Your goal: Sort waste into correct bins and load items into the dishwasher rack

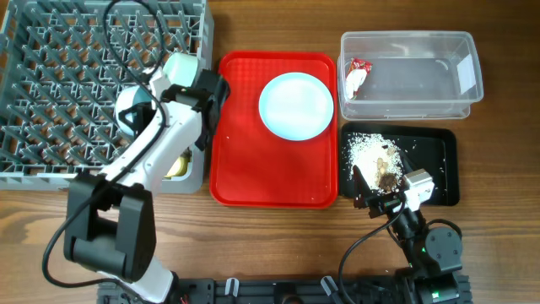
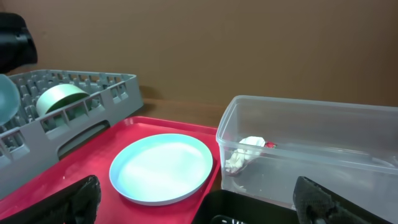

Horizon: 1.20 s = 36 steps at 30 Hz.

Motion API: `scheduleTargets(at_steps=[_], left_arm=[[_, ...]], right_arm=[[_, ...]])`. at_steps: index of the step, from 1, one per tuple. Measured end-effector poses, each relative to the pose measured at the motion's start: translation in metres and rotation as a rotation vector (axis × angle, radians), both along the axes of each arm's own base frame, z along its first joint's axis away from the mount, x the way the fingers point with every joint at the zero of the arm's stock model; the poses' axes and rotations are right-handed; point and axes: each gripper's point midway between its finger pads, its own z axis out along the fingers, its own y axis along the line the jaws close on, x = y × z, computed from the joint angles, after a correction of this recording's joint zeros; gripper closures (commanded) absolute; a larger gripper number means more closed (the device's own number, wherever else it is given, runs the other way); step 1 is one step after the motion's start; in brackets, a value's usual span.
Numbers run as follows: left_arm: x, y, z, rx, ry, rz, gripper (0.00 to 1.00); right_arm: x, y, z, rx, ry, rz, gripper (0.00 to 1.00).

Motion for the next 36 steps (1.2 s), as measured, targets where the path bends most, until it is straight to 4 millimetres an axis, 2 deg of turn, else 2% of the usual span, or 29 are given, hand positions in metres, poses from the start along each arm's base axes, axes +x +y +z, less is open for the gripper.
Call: scheduleTargets(at_steps=[4, 7, 9, 12, 14, 15, 17, 21, 23, 25, 28, 30, 32, 34, 36], left_arm=[[0.002, -0.015, -0.003, -0.012, 0.008, -0.04, 0.89], [0.0, -0.019, -0.007, -0.033, 0.027, -0.047, 0.88], [-0.002, -0.019, -0.01, -0.045, 0.042, -0.046, 0.81], [-0.004, -0.02, -0.015, -0.068, 0.06, -0.041, 0.59], [-0.007, -0.02, -0.018, -0.081, 0.076, -0.038, 0.36], [-0.008, -0.02, -0.018, -0.081, 0.087, -0.039, 0.32], [-0.01, -0.021, -0.02, -0.091, 0.1, -0.038, 0.29], [-0.015, -0.032, -0.027, -0.189, 0.118, -0.047, 0.31], [-0.013, -0.048, -0.021, -0.278, 0.095, -0.076, 0.31], [-0.006, -0.075, -0.009, -0.403, 0.052, -0.144, 0.32], [0.0, -0.131, 0.011, -0.632, 0.013, -0.304, 0.31], [-0.003, -0.167, 0.01, -0.762, 0.041, -0.394, 0.28], [-0.005, -0.193, 0.003, -0.848, 0.075, -0.453, 0.26], [0.001, -0.232, -0.005, -0.956, 0.089, -0.536, 0.26], [0.012, -0.249, -0.01, -0.997, 0.073, -0.577, 0.27]], right_arm=[[0.0, 0.0, 0.0, 0.0, 0.0, 0.0, 0.0], [0.0, 0.0, 0.0, 0.0, 0.0, 0.0, 0.0], [0.0, 0.0, 0.0, 0.0, 0.0, 0.0, 0.0], [0.0, 0.0, 0.0, 0.0, 0.0, 0.0, 0.0], [0.0, 0.0, 0.0, 0.0, 0.0, 0.0, 0.0], [0.0, 0.0, 0.0, 0.0, 0.0, 0.0, 0.0], [0.0, 0.0, 0.0, 0.0, 0.0, 0.0, 0.0], [0.0, 0.0, 0.0, 0.0, 0.0, 0.0, 0.0], [0.0, 0.0, 0.0, 0.0, 0.0, 0.0, 0.01], [0.0, 0.0, 0.0, 0.0, 0.0, 0.0, 0.0], [0.0, 0.0, 0.0, 0.0, 0.0, 0.0, 0.0], [0.0, 0.0, 0.0, 0.0, 0.0, 0.0, 0.0], [0.0, 0.0, 0.0, 0.0, 0.0, 0.0, 0.0], [0.0, 0.0, 0.0, 0.0, 0.0, 0.0, 0.0], [0.0, 0.0, 0.0, 0.0, 0.0, 0.0, 0.0]])
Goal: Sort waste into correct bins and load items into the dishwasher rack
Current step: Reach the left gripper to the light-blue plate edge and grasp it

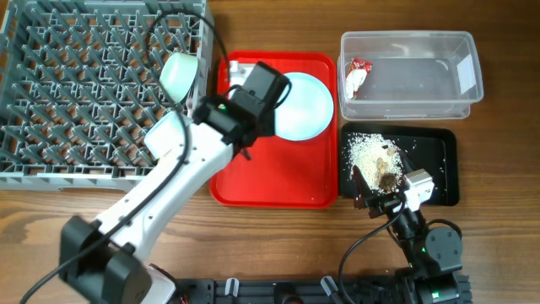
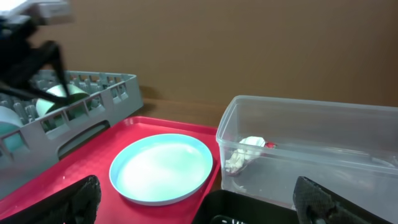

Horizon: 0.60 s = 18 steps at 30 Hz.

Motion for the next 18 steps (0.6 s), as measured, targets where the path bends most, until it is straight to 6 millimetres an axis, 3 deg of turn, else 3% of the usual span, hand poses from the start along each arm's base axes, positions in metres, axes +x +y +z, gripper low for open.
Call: scheduleTargets(at_steps=[2, 5, 8, 11, 15, 18], left_arm=[[0.019, -0.022, -0.012, -0.053, -0.021, -0.048, 0.29], [0.041, -0.035, -0.038, -0.082, -0.022, -0.068, 0.34], [0.067, -0.036, -0.069, -0.112, -0.019, -0.049, 0.35], [0.084, -0.026, -0.099, -0.131, 0.008, -0.024, 0.43], [0.081, -0.014, -0.128, -0.123, 0.093, -0.009, 0.65], [0.068, -0.011, -0.137, -0.106, 0.155, -0.017, 0.67]], right_arm=[[0.0, 0.0, 0.0, 0.0, 0.0, 0.0, 0.0], [0.0, 0.0, 0.0, 0.0, 0.0, 0.0, 0.0], [0.0, 0.0, 0.0, 0.0, 0.0, 0.0, 0.0], [0.0, 0.0, 0.0, 0.0, 0.0, 0.0, 0.0], [0.0, 0.0, 0.0, 0.0, 0.0, 0.0, 0.0], [0.0, 0.0, 0.0, 0.0, 0.0, 0.0, 0.0]])
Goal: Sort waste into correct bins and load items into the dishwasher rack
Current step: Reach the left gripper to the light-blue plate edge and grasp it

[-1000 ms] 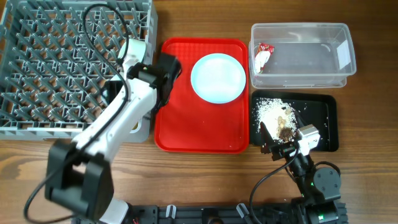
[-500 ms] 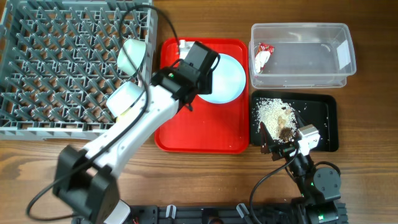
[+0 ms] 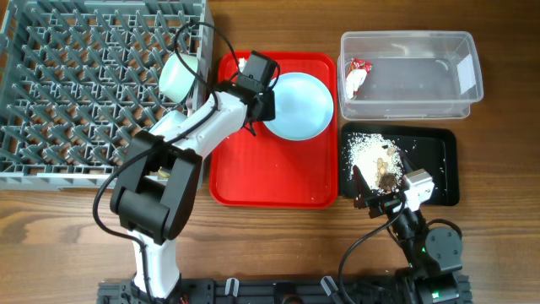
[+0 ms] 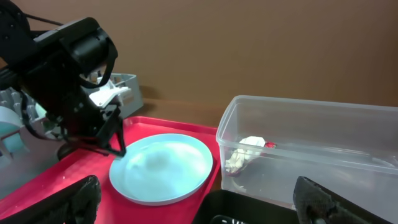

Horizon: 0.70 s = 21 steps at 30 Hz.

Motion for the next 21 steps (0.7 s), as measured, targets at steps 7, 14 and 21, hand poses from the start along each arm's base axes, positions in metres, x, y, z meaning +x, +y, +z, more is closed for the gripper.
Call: scheduleTargets(at_steps=[7, 14, 21], left_arm=[[-0.013, -0.003, -0.016, 0.005, 0.07, -0.02, 0.66], [-0.015, -0.011, -0.022, -0.023, 0.106, -0.032, 0.96], [-0.057, 0.04, 0.013, 0.211, 0.231, 0.011, 0.96]], right_arm=[[0.0, 0.0, 0.0, 0.0, 0.0, 0.0, 0.0], [0.0, 0.0, 0.0, 0.0, 0.0, 0.0, 0.0], [0.0, 0.0, 0.0, 0.0, 0.0, 0.0, 0.0]])
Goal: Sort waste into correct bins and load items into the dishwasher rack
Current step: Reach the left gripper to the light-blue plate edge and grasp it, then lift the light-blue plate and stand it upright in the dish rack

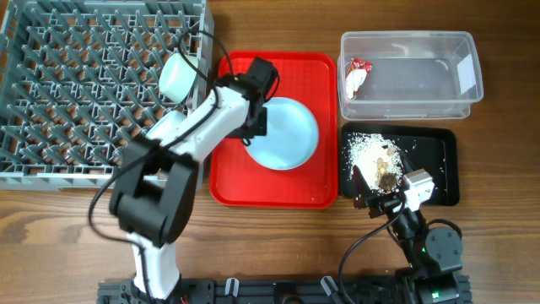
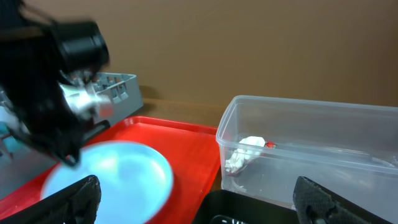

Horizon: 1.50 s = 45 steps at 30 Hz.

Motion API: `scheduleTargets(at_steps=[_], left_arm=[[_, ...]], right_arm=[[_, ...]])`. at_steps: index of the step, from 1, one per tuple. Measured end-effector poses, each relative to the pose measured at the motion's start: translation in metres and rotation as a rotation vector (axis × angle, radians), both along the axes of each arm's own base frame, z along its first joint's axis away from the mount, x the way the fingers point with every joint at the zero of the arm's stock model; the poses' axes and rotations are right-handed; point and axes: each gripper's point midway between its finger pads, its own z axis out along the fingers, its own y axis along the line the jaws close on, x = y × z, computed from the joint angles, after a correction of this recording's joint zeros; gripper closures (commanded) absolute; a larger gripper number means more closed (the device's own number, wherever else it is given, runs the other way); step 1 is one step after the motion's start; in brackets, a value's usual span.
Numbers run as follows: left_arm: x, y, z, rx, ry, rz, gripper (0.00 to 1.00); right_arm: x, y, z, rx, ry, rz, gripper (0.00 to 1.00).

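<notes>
A pale blue plate [image 1: 287, 135] lies on the red tray [image 1: 274, 190]. My left gripper [image 1: 255, 127] is shut on its left rim. In the right wrist view the plate [image 2: 118, 180] shows blurred at the lower left, with the left gripper [image 2: 62, 140] over its edge. A pale cup [image 1: 179, 76] stands at the right edge of the grey dishwasher rack [image 1: 84, 84]. My right gripper [image 1: 384, 201] rests open at the front of the black tray [image 1: 443, 160], nothing between its fingers [image 2: 81, 199].
A clear plastic bin [image 1: 411, 74] at the back right holds a crumpled wrapper [image 1: 356, 76]. The black tray carries scattered food scraps [image 1: 375, 156]. Bare wooden table runs along the front edge.
The plate has shifted toward the front and a little left on the red tray, and my left gripper has moved with it at its rim. The right arm has not moved.
My left gripper was at the rack's right edge by the pale cup. Then the cup stood alone in the rack and the gripper was over the red tray's back left. Then it was at the plate's left rim, and now the plate sits nearer the tray's middle.
</notes>
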Motion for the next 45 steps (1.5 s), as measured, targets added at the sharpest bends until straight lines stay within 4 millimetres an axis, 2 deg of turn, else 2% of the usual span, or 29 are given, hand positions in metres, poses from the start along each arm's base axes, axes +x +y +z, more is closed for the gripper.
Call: scheduleTargets(at_steps=[1, 2, 5, 7, 9, 16, 21, 25, 28, 33, 39, 45], left_arm=[[0.001, 0.005, 0.009, 0.024, -0.012, 0.003, 0.96], [0.007, 0.017, 0.045, 0.081, -0.079, 0.007, 0.96], [0.016, 0.045, 0.123, 0.188, -0.266, 0.035, 0.96], [0.013, 0.069, 0.179, 0.257, -0.414, 0.08, 0.96], [0.001, 0.102, 0.236, 0.363, -0.565, 0.148, 0.96], [-0.019, 0.171, 0.295, 0.791, -0.686, 0.28, 0.96], [-0.025, 0.222, 0.311, 0.927, -0.707, 0.464, 0.96], [-0.021, 0.256, 0.294, 0.961, -0.631, 0.551, 0.96], [-0.011, 0.271, 0.279, 0.967, -0.597, 0.59, 0.96], [0.002, 0.272, 0.267, 0.948, -0.58, 0.578, 0.96], [0.035, 0.263, 0.261, 0.867, -0.563, 0.43, 0.96], [0.042, 0.278, 0.248, 0.829, -0.466, 0.319, 0.96]], right_arm=[[0.0, 0.0, 0.0, 0.0, 0.0, 0.0, 0.0], [0.0, 0.0, 0.0, 0.0, 0.0, 0.0, 0.0], [0.0, 0.0, 0.0, 0.0, 0.0, 0.0, 0.0], [0.0, 0.0, 0.0, 0.0, 0.0, 0.0, 0.0], [0.0, 0.0, 0.0, 0.0, 0.0, 0.0, 0.0], [0.0, 0.0, 0.0, 0.0, 0.0, 0.0, 0.0], [0.0, 0.0, 0.0, 0.0, 0.0, 0.0, 0.0], [0.0, 0.0, 0.0, 0.0, 0.0, 0.0, 0.0], [0.0, 0.0, 0.0, 0.0, 0.0, 0.0, 0.0], [0.0, 0.0, 0.0, 0.0, 0.0, 0.0, 0.0], [0.0, 0.0, 0.0, 0.0, 0.0, 0.0, 0.0], [0.0, 0.0, 0.0, 0.0, 0.0, 0.0, 0.0]])
